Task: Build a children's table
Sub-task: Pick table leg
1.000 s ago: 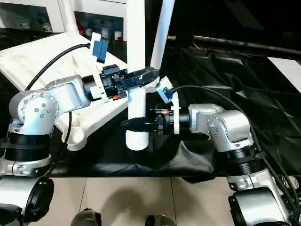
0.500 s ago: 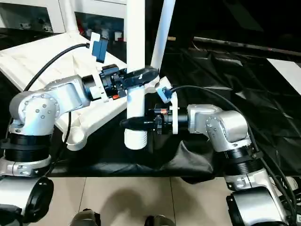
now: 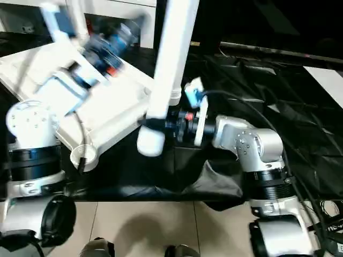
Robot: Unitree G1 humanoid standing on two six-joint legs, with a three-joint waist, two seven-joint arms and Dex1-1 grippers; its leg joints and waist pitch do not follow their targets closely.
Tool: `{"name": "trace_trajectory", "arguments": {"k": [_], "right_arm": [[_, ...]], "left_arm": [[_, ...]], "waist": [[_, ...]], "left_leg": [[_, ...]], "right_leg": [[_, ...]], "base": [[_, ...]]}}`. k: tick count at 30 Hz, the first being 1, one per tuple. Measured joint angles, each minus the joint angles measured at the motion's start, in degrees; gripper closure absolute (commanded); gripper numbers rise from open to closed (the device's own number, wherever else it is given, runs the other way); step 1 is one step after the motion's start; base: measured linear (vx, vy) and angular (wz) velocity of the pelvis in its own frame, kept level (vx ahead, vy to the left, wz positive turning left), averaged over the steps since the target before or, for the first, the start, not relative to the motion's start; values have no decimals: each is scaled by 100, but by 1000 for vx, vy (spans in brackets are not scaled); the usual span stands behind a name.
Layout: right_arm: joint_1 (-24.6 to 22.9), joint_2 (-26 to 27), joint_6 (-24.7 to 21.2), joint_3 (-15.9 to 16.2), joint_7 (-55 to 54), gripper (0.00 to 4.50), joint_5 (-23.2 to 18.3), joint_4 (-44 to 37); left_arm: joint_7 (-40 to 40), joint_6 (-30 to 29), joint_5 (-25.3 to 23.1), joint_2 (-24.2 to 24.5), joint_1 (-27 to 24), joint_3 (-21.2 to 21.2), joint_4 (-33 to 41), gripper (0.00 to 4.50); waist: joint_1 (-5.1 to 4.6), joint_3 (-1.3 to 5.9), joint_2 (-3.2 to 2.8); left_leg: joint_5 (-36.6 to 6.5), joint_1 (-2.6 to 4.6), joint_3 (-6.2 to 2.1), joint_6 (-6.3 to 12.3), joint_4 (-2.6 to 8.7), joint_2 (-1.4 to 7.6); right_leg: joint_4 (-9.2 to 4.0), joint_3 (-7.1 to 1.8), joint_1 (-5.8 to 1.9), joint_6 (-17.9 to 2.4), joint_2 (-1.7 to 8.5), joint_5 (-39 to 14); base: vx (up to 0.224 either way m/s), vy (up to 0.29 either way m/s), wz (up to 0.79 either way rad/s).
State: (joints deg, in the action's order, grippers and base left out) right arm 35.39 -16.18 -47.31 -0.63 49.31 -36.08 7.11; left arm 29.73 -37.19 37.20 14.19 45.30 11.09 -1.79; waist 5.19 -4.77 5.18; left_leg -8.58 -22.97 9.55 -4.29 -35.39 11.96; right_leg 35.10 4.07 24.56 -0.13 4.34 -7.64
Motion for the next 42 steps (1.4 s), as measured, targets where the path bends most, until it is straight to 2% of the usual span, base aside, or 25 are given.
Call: {"name": "trace_trajectory", "arguments": {"k": [1,3,5,6,8,11,14,18,20,21,23,24,26,29,31,33,34,35,36,37,38,39,40,41,42], "right_arm": [[-27,3,168,-18,-277,259,192,-4],[-140,-33,418,-143,-748,259,508,3],[-181,-27,509,-127,-942,259,706,11],[-181,19,559,-83,-1019,259,784,-1],[-210,48,615,-56,-1054,259,842,-21],[-383,27,693,-56,-1130,259,901,-40],[-477,41,775,-27,-1305,259,991,-39],[-633,328,1419,-35,-2292,259,1645,-41],[-871,371,1684,-87,-2724,259,1916,-222],[-1157,403,1755,-200,-2931,259,2004,-459],[-1625,496,1816,-309,-3104,259,2063,-886],[-2106,559,1924,-289,-3149,259,2100,-1350],[-2672,581,2134,-145,-3160,259,2201,-1749],[-3035,684,2355,-57,-3245,259,2278,-1844],[-3124,767,2453,-65,-3362,259,2297,-1845],[-3137,884,2529,-86,-3488,259,2327,-1845],[-3152,940,2543,-59,-3515,259,2333,-1846],[-3153,974,2550,-11,-3525,259,2343,-1845],[-3153,1038,2572,43,-3531,259,2343,-1859],[-3161,1072,2602,64,-3538,259,2343,-1864],[-3154,1079,2636,65,-3543,259,2342,-1864],[-3100,1077,2681,60,-3551,259,2342,-1865],[-3034,1076,2690,67,-3547,259,2340,-1864],[-2952,1082,2694,100,-3541,259,2338,-1862],[-2899,1079,2702,120,-3513,259,2338,-1862]], "left_arm": [[6,28,-582,600,-99,-546,-2,150],[54,111,-1550,1292,-362,-1211,-124,150],[204,182,-2025,1575,-538,-1648,-234,150],[471,261,-2296,1910,-609,-2080,-246,150],[901,300,-2565,2401,-692,-2513,-232,150],[1508,408,-2953,3105,-745,-2871,-210,150],[1654,481,-3172,3330,-742,-2931,-209,150],[424,643,-3036,2117,-796,-2188,-214,150],[-208,696,-2807,1570,-1084,-1760,7,150],[-607,901,-2666,1154,-1406,-1482,198,150],[-1069,1195,-2552,751,-1917,-1250,484,150],[-1347,1512,-2542,460,-2410,-1087,710,150],[-1717,1943,-2572,64,-3016,-961,766,150],[-2001,2215,-2740,-55,-3393,-993,715,150],[-2121,2299,-2861,-120,-3396,-986,697,150],[-2344,2401,-3087,-128,-3364,-986,619,150],[-2443,2474,-3185,-136,-3361,-985,562,150],[-2539,2497,-3257,-164,-3364,-965,512,150],[-2648,2524,-3318,-216,-3338,-935,453,150],[-2696,2582,-3350,-241,-3314,-931,436,150],[-2721,2650,-3369,-265,-3307,-936,446,150],[-2747,2690,-3388,-309,-3304,-963,455,150],[-2747,2691,-3417,-325,-3325,-989,464,150],[-2744,2691,-3445,-333,-3363,-1004,480,150],[-2745,2695,-3464,-360,-3383,-1005,473,150]], "waist": [[-9,14,-24],[-11,24,-64],[5,23,-65],[-1,21,-68],[-17,21,-81],[-22,21,-98],[-3,21,-143],[37,31,-169],[20,48,-206],[-1,55,-228],[-25,51,-259],[-50,65,-290],[-107,91,-338],[-135,90,-342],[-84,101,-368],[-99,103,-434],[-179,98,-478],[-272,89,-542],[-331,89,-592],[-323,71,-627],[-298,101,-576],[-254,127,-545],[-197,140,-532],[-170,152,-521],[-156,177,-492]], "left_leg": [[0,6,-2,-1,0,-1],[0,7,0,-1,0,-9],[-1,2,-1,-1,0,-7],[-1,-1,-2,-1,0,-5],[-1,2,-1,-2,1,-7],[-1,6,-1,-2,1,-6],[-1,6,2,-2,1,-8],[-1,5,15,-2,0,-9],[-1,6,8,-2,0,-9],[-2,19,9,-2,0,-10],[-2,50,6,-1,2,-8],[-3,64,-3,-1,11,-7],[-4,73,-1,-1,16,-11],[-28,67,-4,40,-9,-21],[-134,60,-25,210,-166,-102],[-190,72,-102,242,-252,-226],[-196,89,-99,246,-254,-263],[-214,91,-105,278,-252,-261],[-220,70,-90,288,-209,-250],[-221,34,-50,288,-180,-249],[-221,43,31,288,-132,-248],[-219,29,87,286,-68,-246],[-218,8,127,283,14,-242],[-198,-26,122,250,104,-256],[-161,-64,121,187,201,-266]], "right_leg": [[-1,-2,0,1,-4,-1],[-3,-10,0,5,0,-2],[-3,-8,2,5,0,-3],[-2,-7,5,5,-1,-3],[0,-9,9,3,-1,-2],[12,-10,16,0,-2,0],[14,-14,16,-1,0,0],[20,-24,-4,-1,7,0],[3,-17,-10,-1,7,0],[-6,-17,-30,0,7,0],[-9,-11,-54,1,4,-1],[-27,-1,-68,4,2,-3],[-36,-2,-67,10,3,-6],[-38,-10,-52,19,30,-11],[-28,-18,-55,53,130,-18],[-36,1,-89,136,259,-56],[-84,51,-128,167,294,-78],[-184,136,-178,167,274,-170],[-46,175,-241,-56,257,-371],[190,208,-266,-180,225,-423],[358,245,-336,-216,168,-414],[492,252,-494,-243,22,-501],[561,256,-586,-225,-119,-720],[596,258,-640,-223,-224,-850],[579,212,-699,-242,-290,-971]], "base": [[0,0,0],[0,0,0],[0,0,0],[0,0,0],[0,0,0],[0,0,0],[0,0,0],[0,0,0],[0,0,0],[0,0,0],[0,0,0],[0,0,0],[0,0,0],[0,0,0],[-25,42,-3],[-52,156,-12],[-60,194,-10],[-83,178,3],[-83,178,3],[-140,162,16],[-89,76,16],[-89,76,16],[0,0,0],[-114,-50,-4],[-114,-50,-4]]}}
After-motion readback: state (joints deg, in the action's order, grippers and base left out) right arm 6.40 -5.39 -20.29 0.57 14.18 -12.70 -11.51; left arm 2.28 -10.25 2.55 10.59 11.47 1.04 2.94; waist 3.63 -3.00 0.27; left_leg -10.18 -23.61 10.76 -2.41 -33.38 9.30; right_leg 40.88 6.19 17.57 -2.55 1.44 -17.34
